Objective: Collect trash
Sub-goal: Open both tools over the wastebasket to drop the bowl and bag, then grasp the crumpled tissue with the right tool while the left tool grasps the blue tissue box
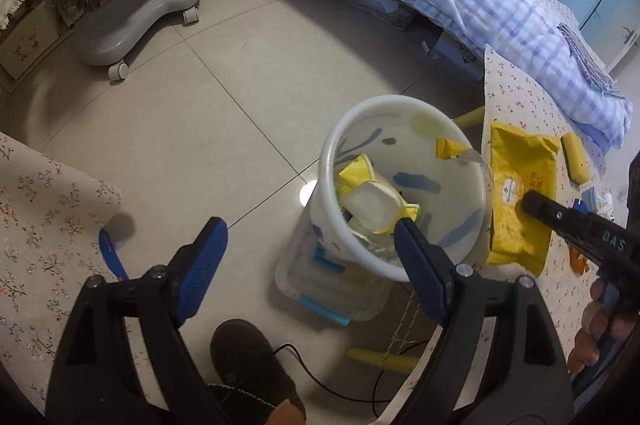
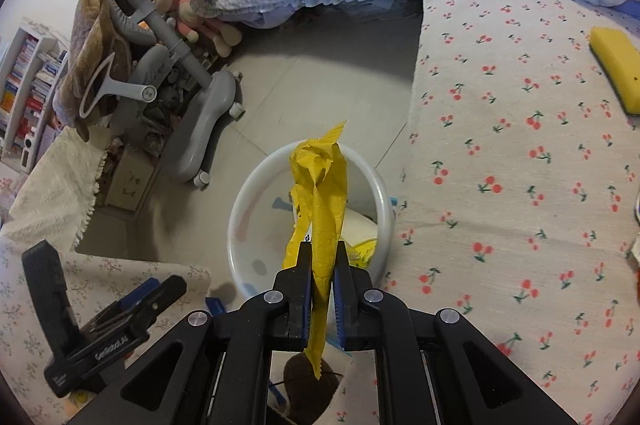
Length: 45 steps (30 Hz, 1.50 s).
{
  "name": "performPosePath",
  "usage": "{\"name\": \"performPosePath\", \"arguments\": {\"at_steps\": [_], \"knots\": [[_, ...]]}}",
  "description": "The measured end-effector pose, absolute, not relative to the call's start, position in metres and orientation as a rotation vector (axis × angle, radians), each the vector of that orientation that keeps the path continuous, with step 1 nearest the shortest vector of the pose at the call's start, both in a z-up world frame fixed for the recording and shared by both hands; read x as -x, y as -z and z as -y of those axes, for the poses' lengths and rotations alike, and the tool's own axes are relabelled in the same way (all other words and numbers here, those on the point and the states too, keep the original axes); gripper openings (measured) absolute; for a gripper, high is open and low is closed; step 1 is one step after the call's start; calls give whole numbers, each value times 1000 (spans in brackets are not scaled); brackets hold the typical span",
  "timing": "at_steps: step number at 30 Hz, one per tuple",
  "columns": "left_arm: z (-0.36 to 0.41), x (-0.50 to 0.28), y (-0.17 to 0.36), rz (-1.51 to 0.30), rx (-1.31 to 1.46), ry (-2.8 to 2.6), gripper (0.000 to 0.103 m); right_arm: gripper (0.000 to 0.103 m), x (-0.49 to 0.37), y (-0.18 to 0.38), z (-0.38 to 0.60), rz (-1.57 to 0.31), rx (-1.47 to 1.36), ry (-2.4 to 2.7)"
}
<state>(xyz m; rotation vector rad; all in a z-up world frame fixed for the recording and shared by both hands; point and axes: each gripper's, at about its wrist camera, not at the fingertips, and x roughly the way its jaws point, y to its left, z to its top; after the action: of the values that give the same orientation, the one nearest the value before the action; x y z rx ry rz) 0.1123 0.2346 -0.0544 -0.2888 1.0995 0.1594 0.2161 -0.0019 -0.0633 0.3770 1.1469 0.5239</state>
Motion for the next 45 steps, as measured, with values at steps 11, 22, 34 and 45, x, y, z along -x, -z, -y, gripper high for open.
{"name": "performPosePath", "arguments": {"at_steps": [11,22,34,45], "knots": [[-246,-104,57,-1114,302,-179,85,64,-213,63,0,-1136,-369,-500],[-219,-107,50,-1121,286,-117,85,69,-193,44,65,-1106,-355,-372],[-160,-123,47,-1144,228,-51,85,71,-180,23,171,-1072,-395,-207],[-101,-141,44,-1154,246,12,85,72,-193,41,249,-1110,-410,-27]]}}
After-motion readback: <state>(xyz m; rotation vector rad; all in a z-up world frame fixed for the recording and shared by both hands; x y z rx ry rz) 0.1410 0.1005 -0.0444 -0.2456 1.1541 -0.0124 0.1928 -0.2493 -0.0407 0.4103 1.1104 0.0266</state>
